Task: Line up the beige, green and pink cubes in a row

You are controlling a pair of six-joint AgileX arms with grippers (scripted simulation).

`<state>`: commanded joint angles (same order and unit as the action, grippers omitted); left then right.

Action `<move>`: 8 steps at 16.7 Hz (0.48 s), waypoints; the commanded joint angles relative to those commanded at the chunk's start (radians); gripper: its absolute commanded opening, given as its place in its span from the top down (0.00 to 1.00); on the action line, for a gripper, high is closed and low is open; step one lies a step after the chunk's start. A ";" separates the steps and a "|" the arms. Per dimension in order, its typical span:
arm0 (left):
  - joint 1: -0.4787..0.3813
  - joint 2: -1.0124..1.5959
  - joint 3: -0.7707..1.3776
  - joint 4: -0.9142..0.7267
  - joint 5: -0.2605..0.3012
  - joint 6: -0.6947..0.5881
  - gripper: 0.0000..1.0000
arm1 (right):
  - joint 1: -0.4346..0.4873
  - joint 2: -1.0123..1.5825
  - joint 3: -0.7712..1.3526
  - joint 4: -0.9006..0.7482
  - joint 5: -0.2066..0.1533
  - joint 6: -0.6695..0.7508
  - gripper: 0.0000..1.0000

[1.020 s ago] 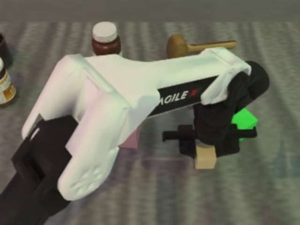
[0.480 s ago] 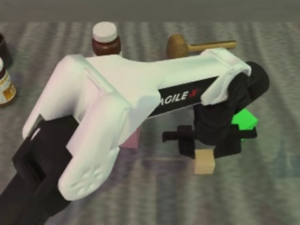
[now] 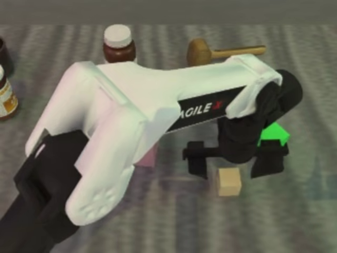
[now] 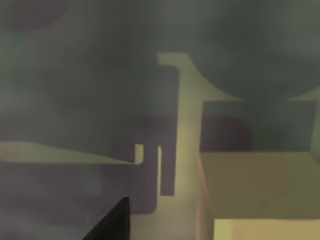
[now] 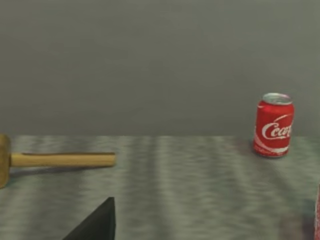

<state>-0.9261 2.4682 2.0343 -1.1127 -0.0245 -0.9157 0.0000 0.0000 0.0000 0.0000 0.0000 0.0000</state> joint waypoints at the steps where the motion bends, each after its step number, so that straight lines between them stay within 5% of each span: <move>1: 0.000 0.000 0.000 0.000 0.000 0.000 0.00 | 0.000 0.000 0.000 0.000 0.000 0.000 0.00; 8: 0.002 -0.003 0.041 -0.042 0.000 -0.001 0.00 | 0.000 0.000 0.000 0.000 0.000 0.000 0.00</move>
<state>-0.9245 2.4650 2.0755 -1.1549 -0.0248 -0.9164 0.0000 0.0000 0.0000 0.0000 0.0000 0.0000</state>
